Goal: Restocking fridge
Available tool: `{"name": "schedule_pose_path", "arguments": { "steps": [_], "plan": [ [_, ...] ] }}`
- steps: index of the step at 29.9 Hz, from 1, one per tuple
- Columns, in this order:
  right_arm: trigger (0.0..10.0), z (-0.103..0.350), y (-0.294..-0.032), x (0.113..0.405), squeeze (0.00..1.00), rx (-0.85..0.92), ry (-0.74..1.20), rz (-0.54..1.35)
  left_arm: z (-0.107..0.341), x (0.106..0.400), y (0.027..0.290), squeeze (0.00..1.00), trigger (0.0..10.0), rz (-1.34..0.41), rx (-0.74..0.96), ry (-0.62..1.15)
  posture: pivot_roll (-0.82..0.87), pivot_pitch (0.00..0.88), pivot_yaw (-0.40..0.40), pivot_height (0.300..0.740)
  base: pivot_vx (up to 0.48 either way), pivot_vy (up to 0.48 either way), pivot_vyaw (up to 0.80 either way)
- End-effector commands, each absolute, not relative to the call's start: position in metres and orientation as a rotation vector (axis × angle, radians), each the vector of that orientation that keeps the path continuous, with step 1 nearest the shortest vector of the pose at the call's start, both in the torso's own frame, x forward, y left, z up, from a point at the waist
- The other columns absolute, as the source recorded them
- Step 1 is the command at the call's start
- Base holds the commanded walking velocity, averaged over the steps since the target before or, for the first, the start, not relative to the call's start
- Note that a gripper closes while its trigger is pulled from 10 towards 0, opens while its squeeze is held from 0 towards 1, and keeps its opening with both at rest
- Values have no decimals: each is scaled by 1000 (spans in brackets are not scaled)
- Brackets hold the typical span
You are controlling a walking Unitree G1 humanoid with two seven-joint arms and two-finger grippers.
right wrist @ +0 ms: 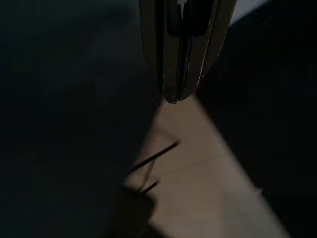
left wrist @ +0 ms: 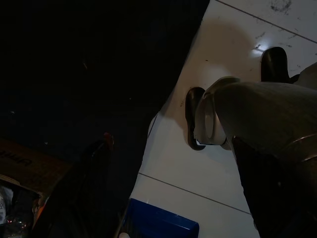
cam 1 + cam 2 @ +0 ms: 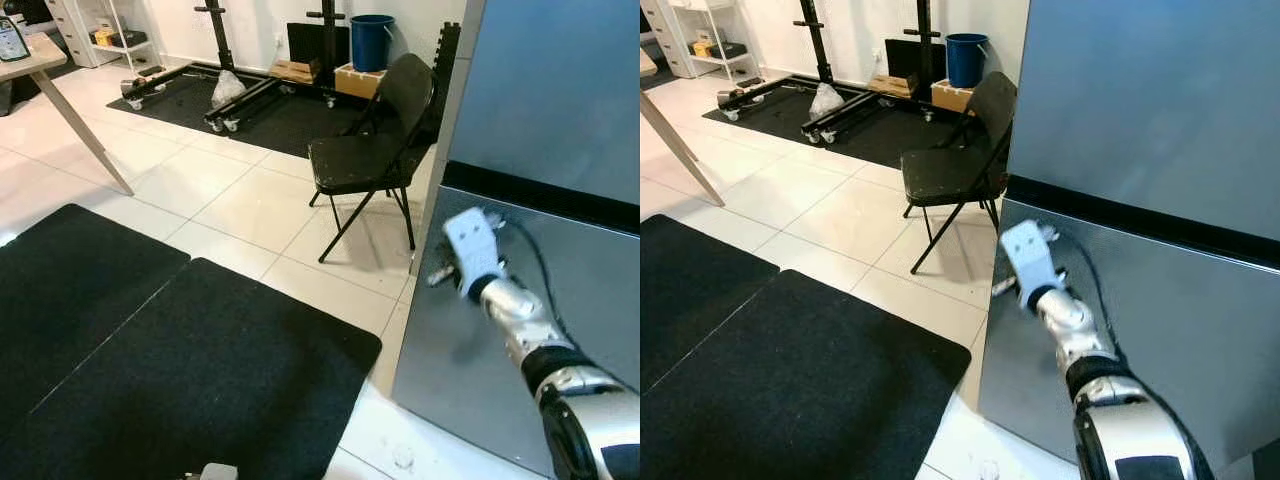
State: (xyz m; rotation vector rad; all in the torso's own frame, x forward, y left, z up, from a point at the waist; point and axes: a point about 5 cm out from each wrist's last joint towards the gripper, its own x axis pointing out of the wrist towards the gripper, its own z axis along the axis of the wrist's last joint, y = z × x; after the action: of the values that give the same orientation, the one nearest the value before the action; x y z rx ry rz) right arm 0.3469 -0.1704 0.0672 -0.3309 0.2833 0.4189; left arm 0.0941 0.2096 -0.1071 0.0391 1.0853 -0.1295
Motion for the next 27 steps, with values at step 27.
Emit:
{"name": "schedule_pose_path", "arguments": {
  "steps": [27],
  "plan": [
    [10000,-92,-239,138,0,-349,1183,241,-111,91,199,0,10000,-139,16,1129,-57,0,-27,740,0,0,474]
  ]
}}
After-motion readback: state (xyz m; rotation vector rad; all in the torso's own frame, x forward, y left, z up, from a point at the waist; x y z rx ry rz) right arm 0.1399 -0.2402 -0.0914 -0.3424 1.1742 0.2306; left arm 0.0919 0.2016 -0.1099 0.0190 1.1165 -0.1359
